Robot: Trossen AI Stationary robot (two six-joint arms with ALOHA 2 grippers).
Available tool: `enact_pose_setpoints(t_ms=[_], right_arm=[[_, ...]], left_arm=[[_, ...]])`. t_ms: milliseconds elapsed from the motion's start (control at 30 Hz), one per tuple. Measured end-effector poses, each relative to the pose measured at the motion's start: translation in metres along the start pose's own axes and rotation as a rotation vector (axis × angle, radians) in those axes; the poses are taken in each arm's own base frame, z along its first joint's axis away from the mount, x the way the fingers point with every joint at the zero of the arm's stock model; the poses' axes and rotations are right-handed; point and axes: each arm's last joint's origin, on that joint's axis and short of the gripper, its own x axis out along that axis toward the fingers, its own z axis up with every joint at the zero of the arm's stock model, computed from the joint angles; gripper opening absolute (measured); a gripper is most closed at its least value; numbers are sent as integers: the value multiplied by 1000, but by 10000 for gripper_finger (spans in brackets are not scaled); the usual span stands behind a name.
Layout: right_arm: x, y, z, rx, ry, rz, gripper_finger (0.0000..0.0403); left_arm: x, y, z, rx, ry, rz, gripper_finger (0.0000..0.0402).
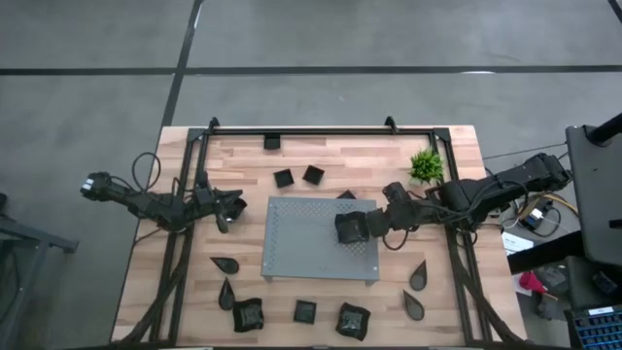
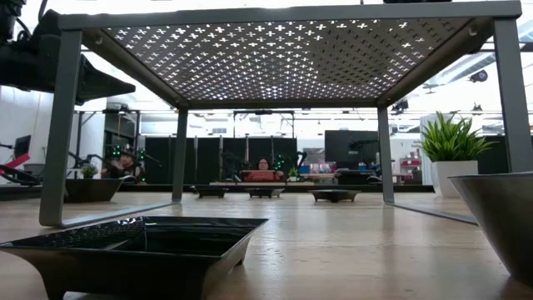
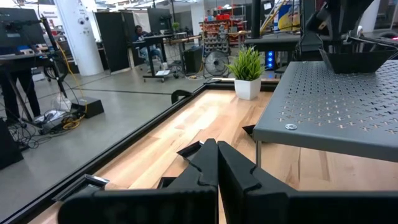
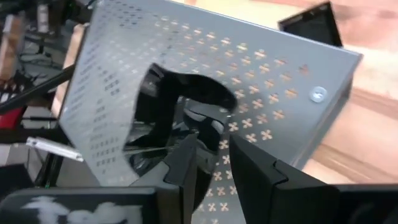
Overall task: Pick & Place Mini shaped plates
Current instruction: Stack the right black distorted square plate on top of the black distorted square plate on the shelf
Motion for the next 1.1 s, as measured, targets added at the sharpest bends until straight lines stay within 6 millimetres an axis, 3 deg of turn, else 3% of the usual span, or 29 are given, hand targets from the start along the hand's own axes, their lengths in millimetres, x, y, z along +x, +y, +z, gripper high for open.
enact_pose_setpoints(t_ms=[267, 667, 900, 1100], right_arm=[[-17, 15, -2, -182, 37, 88, 84], [-43, 37, -45, -328, 154, 325, 59], [-37, 48, -79, -265, 218, 448, 57], [-21, 50, -120, -202, 378, 411, 56]], left_arm=[[0, 0, 0, 0, 0, 0, 0], [0, 0, 0, 0, 0, 0, 0], [0, 0, 0, 0, 0, 0, 0], [0, 0, 0, 0, 0, 0, 0]])
